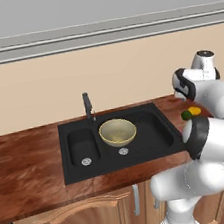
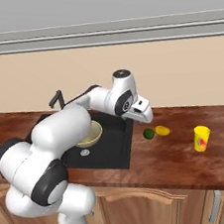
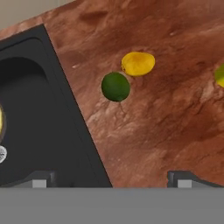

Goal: Remove the lime and mango from the sink. Then move the bowl and cup from the counter to the sink for washing.

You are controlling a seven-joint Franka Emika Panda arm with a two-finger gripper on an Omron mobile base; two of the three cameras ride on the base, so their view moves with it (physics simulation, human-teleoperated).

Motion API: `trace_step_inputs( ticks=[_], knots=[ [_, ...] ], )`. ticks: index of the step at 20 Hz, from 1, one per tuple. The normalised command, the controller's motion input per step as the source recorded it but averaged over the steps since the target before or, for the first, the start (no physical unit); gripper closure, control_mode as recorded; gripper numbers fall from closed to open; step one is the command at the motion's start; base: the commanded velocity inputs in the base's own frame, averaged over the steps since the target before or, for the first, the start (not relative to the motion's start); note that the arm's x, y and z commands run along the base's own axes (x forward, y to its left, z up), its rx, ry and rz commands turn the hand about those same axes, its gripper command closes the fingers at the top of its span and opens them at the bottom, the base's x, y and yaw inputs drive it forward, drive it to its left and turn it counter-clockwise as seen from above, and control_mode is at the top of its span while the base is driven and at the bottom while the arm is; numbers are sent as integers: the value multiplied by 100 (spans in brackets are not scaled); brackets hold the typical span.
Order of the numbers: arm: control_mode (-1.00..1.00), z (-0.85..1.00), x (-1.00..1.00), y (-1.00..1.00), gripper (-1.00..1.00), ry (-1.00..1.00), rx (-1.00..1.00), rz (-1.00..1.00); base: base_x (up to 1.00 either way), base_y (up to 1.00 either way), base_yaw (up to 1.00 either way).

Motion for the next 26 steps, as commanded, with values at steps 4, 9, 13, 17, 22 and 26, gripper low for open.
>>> trace_step_inputs(
  ticks=[4,9,13,17,22,26],
  knots=[
    [-100,2,0,-34,-100,0,0,0,0,0,0],
    [-100,5,0,-35,-100,1,0,0,0,0,0],
    [-100,4,0,-36,-100,0,0,1,0,0,0],
    [-100,3,0,-35,-100,1,0,0,0,0,0],
    [-100,2,0,-33,-100,3,0,0,0,0,0],
    [-100,0,0,-29,-100,3,0,1,0,0,0]
  ],
)
